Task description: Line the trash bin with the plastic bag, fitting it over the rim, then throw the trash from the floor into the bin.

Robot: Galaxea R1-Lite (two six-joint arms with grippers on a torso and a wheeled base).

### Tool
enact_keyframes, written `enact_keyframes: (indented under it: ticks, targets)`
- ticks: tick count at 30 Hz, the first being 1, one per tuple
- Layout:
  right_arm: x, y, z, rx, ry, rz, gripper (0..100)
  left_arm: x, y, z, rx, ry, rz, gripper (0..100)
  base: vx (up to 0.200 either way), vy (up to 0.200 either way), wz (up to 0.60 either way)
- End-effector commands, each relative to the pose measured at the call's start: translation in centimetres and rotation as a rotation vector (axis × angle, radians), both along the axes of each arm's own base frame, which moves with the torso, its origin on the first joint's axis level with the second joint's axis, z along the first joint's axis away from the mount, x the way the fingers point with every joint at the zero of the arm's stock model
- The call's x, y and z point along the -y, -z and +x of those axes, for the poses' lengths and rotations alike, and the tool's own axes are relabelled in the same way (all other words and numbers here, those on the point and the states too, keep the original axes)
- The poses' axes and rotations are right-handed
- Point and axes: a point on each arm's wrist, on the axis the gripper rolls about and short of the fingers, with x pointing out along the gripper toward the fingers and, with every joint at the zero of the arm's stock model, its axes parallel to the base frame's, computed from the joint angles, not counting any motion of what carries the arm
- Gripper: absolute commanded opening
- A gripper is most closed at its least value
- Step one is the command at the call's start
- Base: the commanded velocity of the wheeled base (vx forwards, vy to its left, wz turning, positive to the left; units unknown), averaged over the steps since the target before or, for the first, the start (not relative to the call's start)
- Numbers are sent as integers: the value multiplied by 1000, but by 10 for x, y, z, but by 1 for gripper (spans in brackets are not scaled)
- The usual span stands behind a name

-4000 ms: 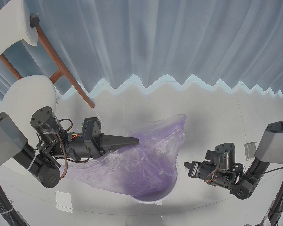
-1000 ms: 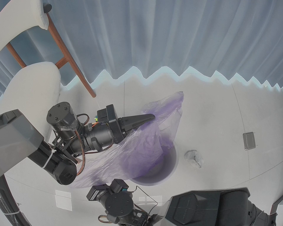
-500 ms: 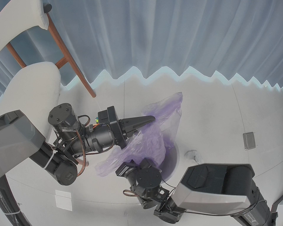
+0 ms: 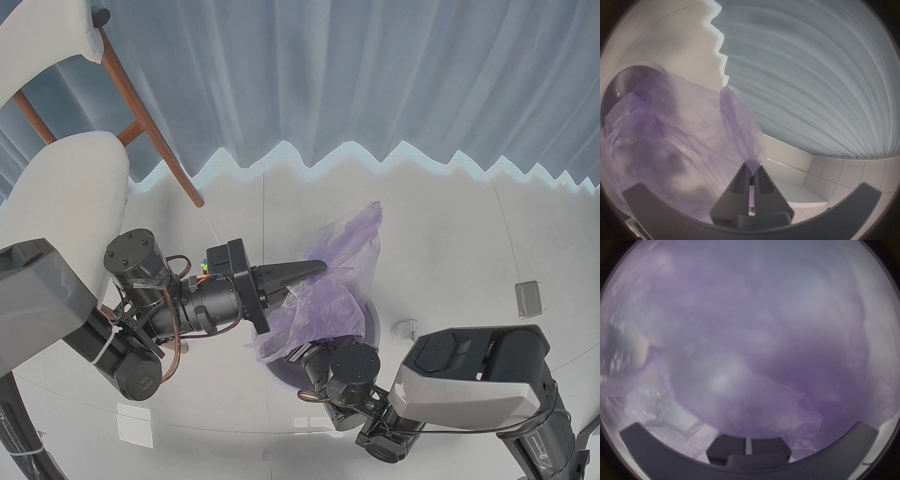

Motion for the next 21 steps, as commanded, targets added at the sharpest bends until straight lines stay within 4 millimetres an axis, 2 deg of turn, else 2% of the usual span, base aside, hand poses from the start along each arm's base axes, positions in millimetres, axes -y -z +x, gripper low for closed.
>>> enact_keyframes:
  ticks: [1,4,6,8,10,16,21]
  targets:
    - [7,-2,-2,-13,6,-6,0,0,2,0,-7,0,5,0,0,0,0]
    - [-3,2,-36,-65,-76,-28,0,0,3,0,-7,-1,8,0,0,0,0]
    - [-4,4,-49,-94,-104,-38,0,0,3,0,1,-3,11,0,0,0,0]
    - [-4,7,-74,-155,-155,-54,0,-2,3,1,2,-15,32,0,0,0,0]
    - [-3,4,-85,-183,-173,-47,0,-4,3,1,6,-19,46,0,0,0,0]
    - [5,-6,-99,-252,-205,-25,0,-11,5,2,4,-43,61,0,0,0,0]
    - [20,-20,-108,-308,-210,-1,0,-16,7,5,3,-64,70,0,0,0,0]
